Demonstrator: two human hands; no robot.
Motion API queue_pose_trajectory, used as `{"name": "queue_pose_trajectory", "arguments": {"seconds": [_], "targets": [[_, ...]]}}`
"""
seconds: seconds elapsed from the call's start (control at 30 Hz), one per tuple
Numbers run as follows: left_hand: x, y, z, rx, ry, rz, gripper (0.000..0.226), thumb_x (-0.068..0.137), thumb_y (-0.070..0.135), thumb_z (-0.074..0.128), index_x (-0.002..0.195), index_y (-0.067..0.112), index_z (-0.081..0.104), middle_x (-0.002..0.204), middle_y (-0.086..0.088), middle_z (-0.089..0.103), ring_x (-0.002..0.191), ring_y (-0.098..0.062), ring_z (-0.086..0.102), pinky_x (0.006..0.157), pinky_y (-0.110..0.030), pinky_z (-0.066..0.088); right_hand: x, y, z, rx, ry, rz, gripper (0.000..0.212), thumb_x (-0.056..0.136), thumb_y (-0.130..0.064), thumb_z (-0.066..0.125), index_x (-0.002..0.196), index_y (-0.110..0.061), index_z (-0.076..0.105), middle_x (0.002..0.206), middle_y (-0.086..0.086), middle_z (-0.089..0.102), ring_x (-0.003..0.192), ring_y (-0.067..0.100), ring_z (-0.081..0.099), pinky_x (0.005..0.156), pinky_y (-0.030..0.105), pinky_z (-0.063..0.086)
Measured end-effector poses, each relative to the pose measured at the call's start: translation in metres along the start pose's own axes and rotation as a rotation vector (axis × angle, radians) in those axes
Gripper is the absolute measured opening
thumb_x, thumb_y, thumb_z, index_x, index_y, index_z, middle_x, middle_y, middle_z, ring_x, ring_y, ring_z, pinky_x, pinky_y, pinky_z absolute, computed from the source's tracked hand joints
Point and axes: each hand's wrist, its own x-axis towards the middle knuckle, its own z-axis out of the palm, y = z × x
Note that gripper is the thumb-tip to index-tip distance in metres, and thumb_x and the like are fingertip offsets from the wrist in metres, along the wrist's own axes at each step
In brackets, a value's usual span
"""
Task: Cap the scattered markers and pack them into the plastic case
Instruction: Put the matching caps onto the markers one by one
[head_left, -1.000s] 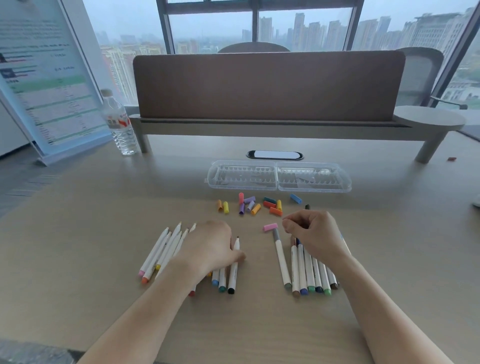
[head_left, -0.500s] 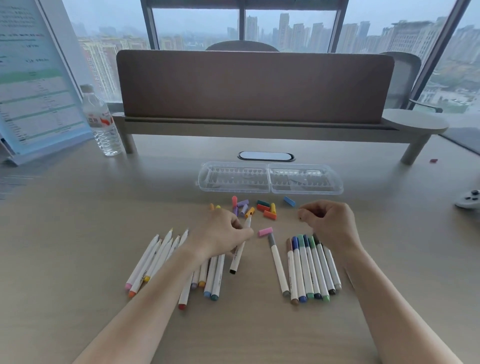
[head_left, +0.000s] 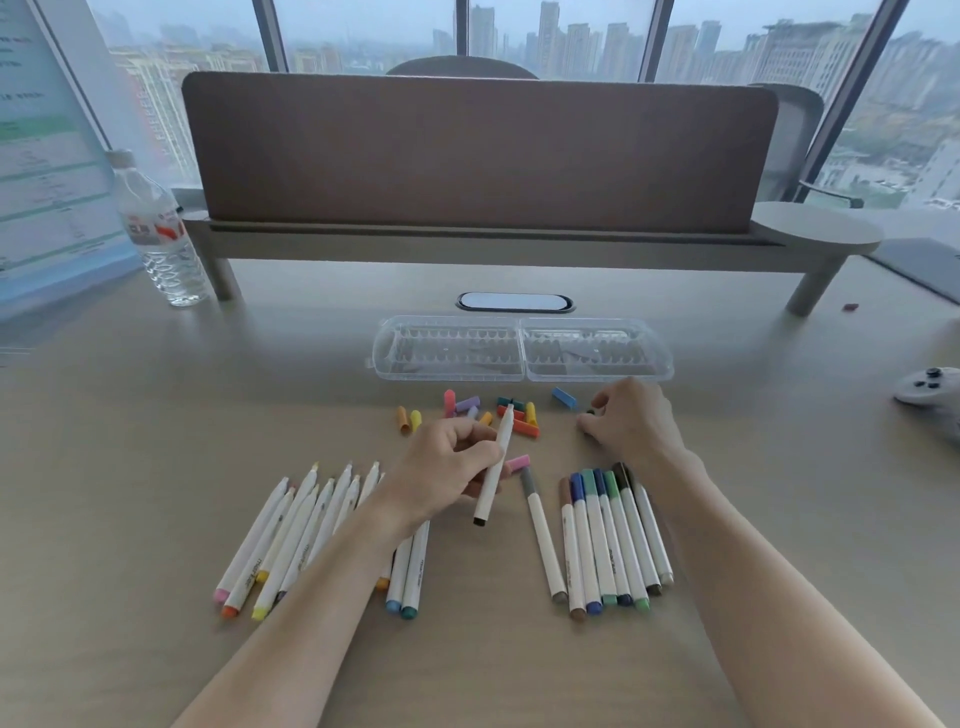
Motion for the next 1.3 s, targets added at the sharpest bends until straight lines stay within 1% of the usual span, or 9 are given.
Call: {"name": "queue_pose_trajectory", "arguments": {"seconds": [0.1,0.17,0.23,0.33,0.5,0.83,1.0,1.17,1.3], "targets": [[-0.004,-0.002,-0.004,-0.037,0.021,-0.001,0.010,0.097,0.009,0.062,0.097,0.011,0.072,0.078,-0.006,0.076,0.070,-0.017,0.073,0.068,-0.030,0.059,-0.005,-0.004,0.000,0.117,0.017,-0.077,0.016,0.083,-0.011,0.067,0.095,-0.008,0.077,0.086,0.007,0.076,0.079,0.022,0.068,0.072,0.030,0.056],[-0.007,-0.001,-0.006,-0.033,0.017,0.012,0.011,0.096,0.010,0.062,0.097,0.010,0.073,0.080,-0.006,0.076,0.070,-0.016,0.073,0.066,-0.027,0.056,-0.021,-0.010,-0.004,0.494,-0.010,-0.087,0.017,0.088,-0.009,0.066,0.095,-0.019,0.078,0.072,-0.002,0.072,0.065,0.013,0.063,0.063,0.024,0.050],[-0.008,-0.001,-0.007,-0.026,-0.003,0.014,0.012,0.096,0.011,0.063,0.099,0.008,0.074,0.082,-0.008,0.076,0.071,-0.017,0.073,0.068,-0.026,0.057,-0.038,-0.015,-0.008,0.922,-0.081,-0.054,0.015,0.091,-0.006,0.066,0.095,-0.015,0.077,0.070,0.002,0.071,0.061,0.012,0.061,0.060,0.023,0.052],[-0.009,0.001,-0.005,-0.029,-0.048,-0.007,0.011,0.096,0.012,0.064,0.100,0.007,0.074,0.085,-0.013,0.076,0.073,-0.019,0.072,0.071,-0.029,0.059,-0.053,-0.015,-0.008,1.189,-0.149,-0.019,0.008,0.091,-0.008,0.069,0.096,-0.007,0.075,0.076,0.011,0.073,0.065,0.015,0.064,0.061,0.023,0.054],[-0.015,0.006,0.000,-0.021,-0.095,0.002,0.012,0.095,0.015,0.066,0.092,0.018,0.077,0.088,-0.015,0.075,0.074,-0.019,0.070,0.078,-0.032,0.059,-0.054,-0.014,-0.008,1.275,-0.142,0.021,0.009,0.089,-0.011,0.071,0.095,-0.005,0.073,0.080,0.013,0.074,0.069,0.015,0.065,0.063,0.022,0.054],[-0.015,0.007,0.000,-0.016,-0.081,0.013,0.011,0.095,0.015,0.065,0.092,0.017,0.075,0.082,-0.007,0.076,0.071,-0.012,0.068,0.071,-0.023,0.058,-0.059,-0.020,-0.007,1.155,-0.198,-0.074,0.008,0.086,-0.008,0.073,0.094,-0.009,0.076,0.077,0.008,0.075,0.067,0.013,0.065,0.065,0.022,0.055],[-0.016,0.007,-0.001,-0.050,-0.129,0.003,0.013,0.076,0.035,0.070,0.083,0.029,0.078,0.086,-0.005,0.077,0.076,-0.014,0.068,0.078,-0.031,0.058,-0.059,-0.017,-0.008,1.104,-0.180,-0.126,0.005,0.089,-0.007,0.071,0.089,-0.009,0.076,0.073,0.008,0.072,0.065,0.014,0.061,0.062,0.022,0.053],[-0.012,0.002,-0.005,-0.032,-0.139,-0.024,0.016,0.097,0.020,0.060,0.100,0.018,0.076,0.094,-0.008,0.078,0.075,-0.012,0.068,0.071,-0.026,0.055,-0.058,-0.013,-0.009,1.185,-0.277,-0.130,0.008,0.089,-0.003,0.068,0.095,-0.004,0.074,0.074,0.008,0.072,0.068,0.015,0.062,0.064,0.021,0.054],[-0.012,0.000,-0.006,-0.037,-0.134,-0.024,0.017,0.097,0.017,0.060,0.097,0.019,0.076,0.091,-0.007,0.077,0.073,-0.011,0.068,0.069,-0.025,0.054,-0.060,-0.013,-0.007,1.146,-0.279,-0.160,0.007,0.088,-0.002,0.069,0.093,0.000,0.073,0.077,0.004,0.074,0.070,0.016,0.064,0.067,0.022,0.055]]}}
